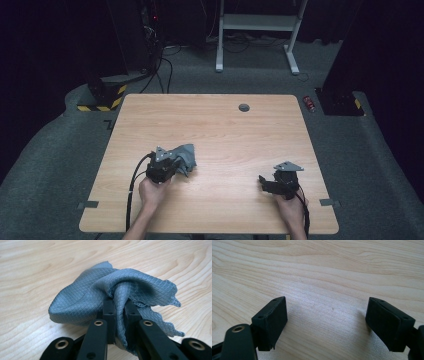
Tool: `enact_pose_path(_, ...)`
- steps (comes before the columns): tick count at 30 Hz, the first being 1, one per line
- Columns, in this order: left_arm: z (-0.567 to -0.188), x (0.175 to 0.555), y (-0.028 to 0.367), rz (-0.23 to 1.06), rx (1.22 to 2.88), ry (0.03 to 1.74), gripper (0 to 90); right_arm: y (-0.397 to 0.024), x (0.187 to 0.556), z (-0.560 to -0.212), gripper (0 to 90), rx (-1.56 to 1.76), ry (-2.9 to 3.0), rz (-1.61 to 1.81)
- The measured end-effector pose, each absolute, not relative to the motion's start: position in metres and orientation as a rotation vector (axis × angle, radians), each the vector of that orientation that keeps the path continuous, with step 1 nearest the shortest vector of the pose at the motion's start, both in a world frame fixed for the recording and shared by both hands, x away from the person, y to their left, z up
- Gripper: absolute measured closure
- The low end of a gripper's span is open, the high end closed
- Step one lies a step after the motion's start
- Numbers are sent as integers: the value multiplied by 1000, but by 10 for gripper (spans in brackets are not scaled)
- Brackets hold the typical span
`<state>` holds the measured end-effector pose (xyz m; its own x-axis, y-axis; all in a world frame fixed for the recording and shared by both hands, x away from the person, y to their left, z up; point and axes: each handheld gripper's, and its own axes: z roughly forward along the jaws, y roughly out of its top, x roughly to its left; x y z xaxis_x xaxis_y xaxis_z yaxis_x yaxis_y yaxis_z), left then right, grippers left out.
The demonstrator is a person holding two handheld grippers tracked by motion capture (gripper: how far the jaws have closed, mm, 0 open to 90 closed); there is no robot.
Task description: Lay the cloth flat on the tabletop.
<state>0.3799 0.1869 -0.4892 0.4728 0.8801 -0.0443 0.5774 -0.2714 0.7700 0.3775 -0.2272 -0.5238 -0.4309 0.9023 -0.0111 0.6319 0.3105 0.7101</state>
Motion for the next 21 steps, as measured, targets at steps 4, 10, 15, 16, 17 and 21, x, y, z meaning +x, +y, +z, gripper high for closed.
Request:
enact_pose_path(4, -486, 380, 184, 508, 1968, 1194, 830, -227, 378, -524, 174, 1364, 2174, 897)
enact_pose_path(10, -482, 381, 176, 503, 1971, 1160, 830, -227, 377, -524, 174, 1366, 2174, 897)
enact_pose_path(15, -479, 381, 168, 493, 1985, 1129, 830, -227, 377, -524, 174, 1366, 2174, 897)
enact_pose_path(16, -479, 382, 167, 495, 1988, 1119, 829, -227, 377, -524, 174, 1366, 2174, 897)
enact_pose_path(17, -478, 382, 166, 487, 1982, 1117, 829, -227, 377, -524, 174, 1366, 2174, 897)
enact_pose_path(21, -479, 383, 160, 467, 1980, 1104, 828, -227, 377, -524, 174, 1366, 2174, 897)
